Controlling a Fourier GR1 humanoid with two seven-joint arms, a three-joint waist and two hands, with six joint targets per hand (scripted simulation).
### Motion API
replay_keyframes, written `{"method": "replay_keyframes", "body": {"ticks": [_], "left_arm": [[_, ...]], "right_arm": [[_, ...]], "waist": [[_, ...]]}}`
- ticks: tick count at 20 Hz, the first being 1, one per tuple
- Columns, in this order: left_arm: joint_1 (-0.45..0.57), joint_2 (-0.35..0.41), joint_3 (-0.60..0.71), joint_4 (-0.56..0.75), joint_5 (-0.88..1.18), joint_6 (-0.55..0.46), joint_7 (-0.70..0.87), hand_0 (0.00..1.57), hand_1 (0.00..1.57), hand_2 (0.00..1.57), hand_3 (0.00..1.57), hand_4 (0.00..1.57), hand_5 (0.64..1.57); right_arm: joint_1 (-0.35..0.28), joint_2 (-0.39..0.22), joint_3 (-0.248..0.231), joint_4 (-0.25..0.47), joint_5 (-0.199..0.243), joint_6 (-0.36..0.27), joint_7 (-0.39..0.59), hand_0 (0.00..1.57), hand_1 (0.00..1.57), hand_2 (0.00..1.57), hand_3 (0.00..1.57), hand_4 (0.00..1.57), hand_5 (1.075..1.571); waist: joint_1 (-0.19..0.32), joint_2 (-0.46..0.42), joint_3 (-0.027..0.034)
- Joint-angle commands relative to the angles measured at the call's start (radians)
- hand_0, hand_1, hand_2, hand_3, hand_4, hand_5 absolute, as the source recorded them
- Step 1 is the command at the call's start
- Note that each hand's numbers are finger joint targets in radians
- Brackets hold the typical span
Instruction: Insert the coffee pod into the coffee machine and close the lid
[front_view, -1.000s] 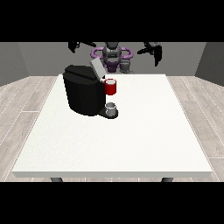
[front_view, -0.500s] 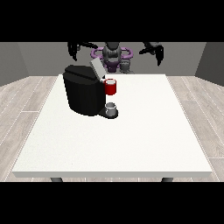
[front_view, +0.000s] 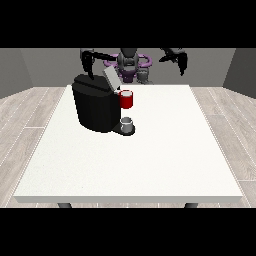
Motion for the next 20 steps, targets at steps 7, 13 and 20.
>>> {"method": "replay_keyframes", "body": {"ticks": [7,13,20], "left_arm": [[0.099,0.033,-0.004,-0.131,0.036,0.027,0.000,0.00,0.00,0.00,0.00,0.37,1.571],[0.101,0.033,-0.039,-0.194,0.018,0.057,0.058,0.00,0.00,0.00,0.00,0.30,1.571],[0.057,0.070,-0.029,-0.183,0.038,0.041,0.060,0.00,0.00,0.00,0.00,0.36,1.571]], "right_arm": [[-0.055,0.047,0.070,0.041,0.031,-0.004,-0.055,0.00,0.00,0.00,0.00,0.00,1.571],[-0.153,-0.001,0.050,0.107,0.024,0.023,-0.020,0.00,0.00,0.00,0.00,0.00,1.571],[-0.217,-0.024,0.070,0.135,0.059,0.044,-0.089,0.00,0.00,0.00,0.00,0.20,1.571]], "waist": [[-0.035,0.059,-0.0003],[-0.021,0.083,-0.0002],[-0.014,0.150,-0.0001]]}}
